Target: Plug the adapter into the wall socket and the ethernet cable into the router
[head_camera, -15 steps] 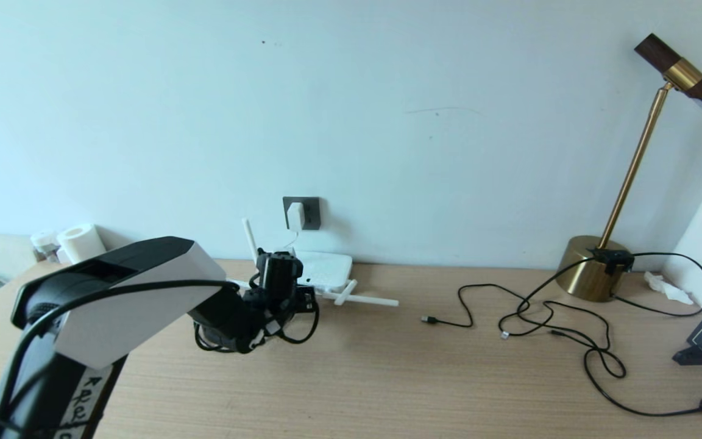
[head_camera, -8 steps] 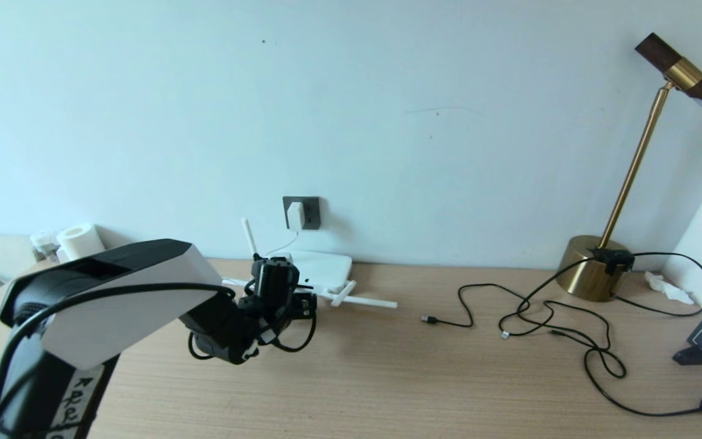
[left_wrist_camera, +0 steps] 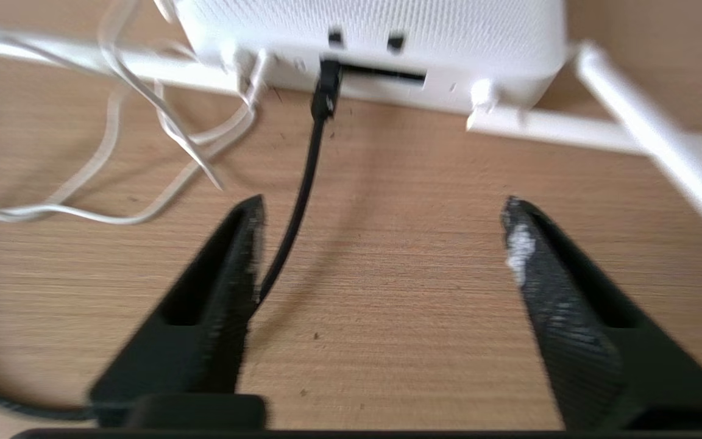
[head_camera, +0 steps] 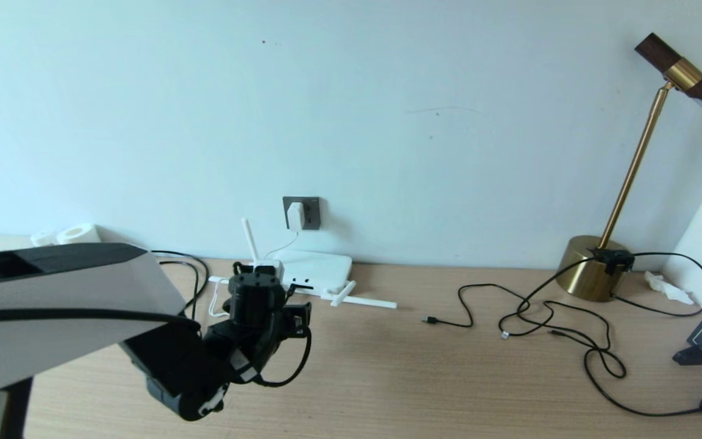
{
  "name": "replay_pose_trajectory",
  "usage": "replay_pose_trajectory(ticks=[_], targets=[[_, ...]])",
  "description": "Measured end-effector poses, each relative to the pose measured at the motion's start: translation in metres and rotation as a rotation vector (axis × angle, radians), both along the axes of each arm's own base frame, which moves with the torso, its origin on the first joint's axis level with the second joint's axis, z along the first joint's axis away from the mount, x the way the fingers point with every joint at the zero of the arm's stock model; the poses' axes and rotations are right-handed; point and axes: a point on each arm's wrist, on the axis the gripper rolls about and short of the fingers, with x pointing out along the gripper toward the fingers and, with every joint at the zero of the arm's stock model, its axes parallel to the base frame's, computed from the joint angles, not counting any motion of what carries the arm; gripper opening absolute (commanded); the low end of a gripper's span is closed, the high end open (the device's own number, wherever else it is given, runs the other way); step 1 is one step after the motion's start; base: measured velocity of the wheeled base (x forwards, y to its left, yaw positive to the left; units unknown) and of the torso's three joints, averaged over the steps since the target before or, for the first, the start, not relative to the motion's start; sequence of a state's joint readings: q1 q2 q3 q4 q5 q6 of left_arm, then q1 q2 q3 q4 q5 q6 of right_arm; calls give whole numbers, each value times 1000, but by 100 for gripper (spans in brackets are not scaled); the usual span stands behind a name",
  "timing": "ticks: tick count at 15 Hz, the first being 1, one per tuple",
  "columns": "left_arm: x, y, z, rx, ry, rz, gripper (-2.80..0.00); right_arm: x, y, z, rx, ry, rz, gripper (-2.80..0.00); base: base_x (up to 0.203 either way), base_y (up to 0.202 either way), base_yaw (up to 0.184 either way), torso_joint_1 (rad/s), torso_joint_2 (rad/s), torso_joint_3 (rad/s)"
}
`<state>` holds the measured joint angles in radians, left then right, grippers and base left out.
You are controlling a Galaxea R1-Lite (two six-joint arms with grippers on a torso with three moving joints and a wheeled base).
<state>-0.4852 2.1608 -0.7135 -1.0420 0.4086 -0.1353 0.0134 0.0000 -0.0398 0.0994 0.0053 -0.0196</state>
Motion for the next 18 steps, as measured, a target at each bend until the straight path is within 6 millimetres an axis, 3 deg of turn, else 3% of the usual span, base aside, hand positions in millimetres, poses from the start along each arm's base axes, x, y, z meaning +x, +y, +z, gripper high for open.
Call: replay_pose_trajectory(ticks=[6, 9, 11, 12, 14, 16, 18], targets=[[-52, 24, 96, 20, -196, 0, -280, 0, 0, 0, 0, 0, 0, 0, 0, 0, 0, 0, 0, 0], [-100, 53, 150, 22, -284, 28, -280, 0, 0, 0, 0, 0, 0, 0, 0, 0, 0, 0, 0, 0], [-140, 86, 169, 32, -311, 96, -280, 0, 0, 0, 1, 0, 0, 0, 0, 0, 0, 0, 0, 0], [-161, 109, 171, 50, -319, 166, -280, 0, 0, 0, 0, 0, 0, 0, 0, 0, 0, 0, 0, 0], [-210, 150, 156, 104, -323, 331, -280, 0, 0, 0, 0, 0, 0, 0, 0, 0, 0, 0, 0, 0], [-258, 164, 126, 163, -305, 354, -280, 0, 0, 0, 0, 0, -1, 0, 0, 0, 0, 0, 0, 0], [-292, 163, 90, 198, -245, 237, -280, 0, 0, 0, 2, -1, 0, 0, 0, 0, 0, 0, 0, 0]])
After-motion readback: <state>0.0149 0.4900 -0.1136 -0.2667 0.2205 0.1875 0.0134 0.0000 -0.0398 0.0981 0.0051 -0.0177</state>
